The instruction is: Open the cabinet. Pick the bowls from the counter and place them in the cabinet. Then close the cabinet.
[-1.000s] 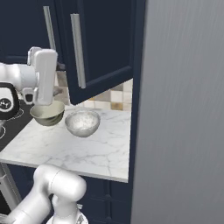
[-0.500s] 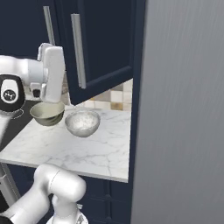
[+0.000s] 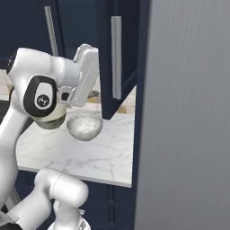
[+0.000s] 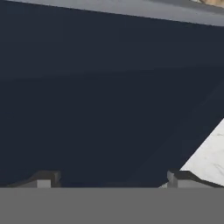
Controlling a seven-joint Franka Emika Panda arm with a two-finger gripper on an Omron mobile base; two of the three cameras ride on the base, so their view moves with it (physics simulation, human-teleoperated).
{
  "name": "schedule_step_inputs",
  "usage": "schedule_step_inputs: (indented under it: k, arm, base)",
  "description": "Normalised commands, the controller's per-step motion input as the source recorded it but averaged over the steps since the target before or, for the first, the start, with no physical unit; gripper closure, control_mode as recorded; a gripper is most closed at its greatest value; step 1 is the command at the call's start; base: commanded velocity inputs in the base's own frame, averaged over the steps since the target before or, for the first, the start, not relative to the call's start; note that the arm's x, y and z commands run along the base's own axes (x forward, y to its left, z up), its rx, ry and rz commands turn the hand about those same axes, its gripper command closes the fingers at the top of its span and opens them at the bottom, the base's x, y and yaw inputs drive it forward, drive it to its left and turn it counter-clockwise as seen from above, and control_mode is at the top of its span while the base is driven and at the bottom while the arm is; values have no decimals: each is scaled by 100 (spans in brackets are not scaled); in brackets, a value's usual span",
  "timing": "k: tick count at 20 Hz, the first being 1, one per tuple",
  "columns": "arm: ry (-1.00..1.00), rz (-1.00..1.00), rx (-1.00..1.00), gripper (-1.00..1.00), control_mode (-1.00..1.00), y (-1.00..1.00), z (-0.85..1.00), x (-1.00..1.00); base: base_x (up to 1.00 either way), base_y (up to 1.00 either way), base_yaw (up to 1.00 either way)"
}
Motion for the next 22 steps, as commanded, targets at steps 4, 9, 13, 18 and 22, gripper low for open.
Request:
schedule_step_inputs:
  k: [4,9,13,18,22]
  arm:
    - [-9,0,24,-100,-100,-89,-12,0]
    - [-3,0,7,-100,-100,-25,-11,-1]
    - [-23,10,-7,-100,-100,55,1,-74]
    - [-15,27,-29,-100,-100,92,27,-93]
    - [15,28,-38,-100,-100,56,42,-74]
  base:
    - [0,0,0]
    - [0,0,0]
    - [0,0,0]
    - [0,0,0]
    - [0,0,0]
